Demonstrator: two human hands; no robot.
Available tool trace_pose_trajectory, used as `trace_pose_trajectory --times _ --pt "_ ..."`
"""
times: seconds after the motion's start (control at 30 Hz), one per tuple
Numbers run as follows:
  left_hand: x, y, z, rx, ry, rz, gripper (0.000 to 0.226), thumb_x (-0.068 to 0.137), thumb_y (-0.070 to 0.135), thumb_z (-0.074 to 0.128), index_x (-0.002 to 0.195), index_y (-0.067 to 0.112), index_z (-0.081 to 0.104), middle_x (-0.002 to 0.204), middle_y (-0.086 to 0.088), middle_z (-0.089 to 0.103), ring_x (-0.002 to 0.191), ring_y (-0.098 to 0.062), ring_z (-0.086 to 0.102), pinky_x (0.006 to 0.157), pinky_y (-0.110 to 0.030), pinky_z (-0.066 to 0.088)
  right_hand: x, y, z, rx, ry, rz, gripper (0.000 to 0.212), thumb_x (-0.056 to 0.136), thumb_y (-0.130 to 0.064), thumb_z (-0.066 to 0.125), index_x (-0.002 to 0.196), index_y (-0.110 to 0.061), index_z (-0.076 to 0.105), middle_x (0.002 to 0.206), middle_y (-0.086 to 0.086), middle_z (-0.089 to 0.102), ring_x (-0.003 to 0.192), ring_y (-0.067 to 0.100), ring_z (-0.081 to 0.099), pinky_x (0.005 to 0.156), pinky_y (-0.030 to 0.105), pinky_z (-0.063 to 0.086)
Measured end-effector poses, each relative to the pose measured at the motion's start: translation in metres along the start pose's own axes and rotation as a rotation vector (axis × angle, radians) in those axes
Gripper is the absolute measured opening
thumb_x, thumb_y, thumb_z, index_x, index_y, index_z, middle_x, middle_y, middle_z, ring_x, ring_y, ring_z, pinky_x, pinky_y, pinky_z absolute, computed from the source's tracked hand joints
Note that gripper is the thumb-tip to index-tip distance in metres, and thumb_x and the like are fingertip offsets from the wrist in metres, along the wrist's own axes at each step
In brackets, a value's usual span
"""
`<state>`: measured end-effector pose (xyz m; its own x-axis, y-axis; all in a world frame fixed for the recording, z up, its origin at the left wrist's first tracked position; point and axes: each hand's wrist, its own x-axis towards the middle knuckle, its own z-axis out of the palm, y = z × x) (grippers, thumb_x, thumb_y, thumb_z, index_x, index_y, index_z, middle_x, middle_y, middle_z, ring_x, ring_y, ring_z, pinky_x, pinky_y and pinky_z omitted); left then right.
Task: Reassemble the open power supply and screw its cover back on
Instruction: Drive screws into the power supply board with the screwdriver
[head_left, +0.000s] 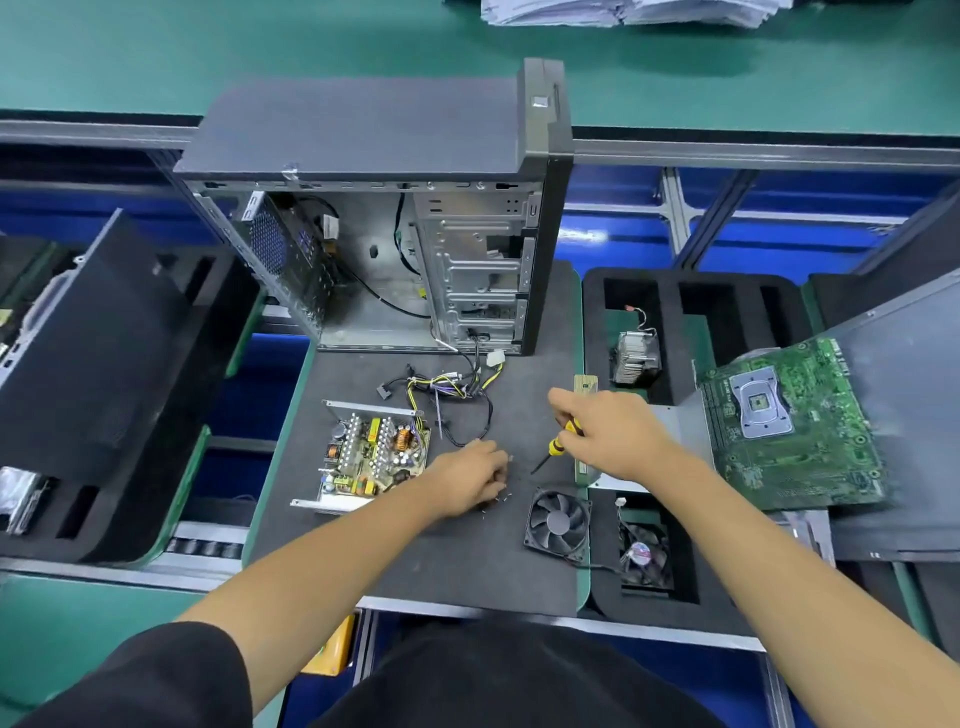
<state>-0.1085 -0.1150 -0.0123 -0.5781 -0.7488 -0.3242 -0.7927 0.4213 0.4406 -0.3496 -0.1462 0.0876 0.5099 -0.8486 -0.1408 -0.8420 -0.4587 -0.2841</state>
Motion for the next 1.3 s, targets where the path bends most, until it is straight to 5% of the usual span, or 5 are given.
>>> trace_pose_trajectory --times 0.43,0.73,0.9,1.07,1.3 --pt "-0.001 0.011 0.002 -0.132 0.079 -0.181 0.013 0.101 0.028 0.053 0.104 0.015 0.051 0.093 -0.003 0.067 0.084 -0.031 0.062 0.072 -0.036 0.044 0.008 0.004 0.005 0.007 -0.009 -0.016 0.016 0.076 -0.041 0.04 0.082 -0.03 0.029 0.057 -0.004 0.048 0.056 0.021 0.047 0.05 0.032 0.028" --pt "-0.009 0.004 0.014 -0.184 0.073 -0.233 0.016 0.103 0.031 0.052 0.105 0.015 0.048 0.088 -0.001 0.067 0.084 -0.03 0.063 0.072 -0.036 0.038 0.004 0.004 0.013 0.04 -0.012 0.004 0.016 0.076 -0.041 0.041 0.082 -0.031 0.03 0.054 -0.004 0.047 0.048 0.012 0.042 0.047 0.03 0.022" --pt "-0.009 0.005 0.015 -0.156 0.127 -0.243 0.016 0.104 0.034 0.053 0.106 0.018 0.053 0.09 0.0 0.073 0.086 -0.027 0.067 0.078 -0.038 0.048 0.001 0.005 0.014 0.054 -0.014 0.035 0.018 0.075 -0.043 0.039 0.083 -0.03 0.031 0.055 -0.004 0.047 0.05 0.013 0.044 0.047 0.031 0.024" --pt "-0.012 0.005 -0.006 -0.517 0.202 -0.185 0.007 0.102 0.014 0.06 0.096 0.015 0.057 0.088 0.002 0.075 0.081 -0.012 0.07 0.083 -0.035 0.056 0.006 0.0 0.0 0.075 0.046 0.05 0.014 0.079 -0.038 0.042 0.084 -0.029 0.033 0.058 -0.004 0.048 0.057 0.024 0.049 0.053 0.034 0.036" --pt "-0.028 -0.008 -0.043 -0.783 0.375 -0.211 0.006 0.097 0.004 0.067 0.1 0.008 0.063 0.092 -0.012 0.074 0.09 -0.031 0.07 0.087 -0.037 0.054 0.027 -0.023 -0.032 0.186 0.148 0.005 0.014 0.079 -0.033 0.046 0.083 -0.03 0.033 0.056 -0.004 0.045 0.055 0.017 0.044 0.051 0.03 0.025"
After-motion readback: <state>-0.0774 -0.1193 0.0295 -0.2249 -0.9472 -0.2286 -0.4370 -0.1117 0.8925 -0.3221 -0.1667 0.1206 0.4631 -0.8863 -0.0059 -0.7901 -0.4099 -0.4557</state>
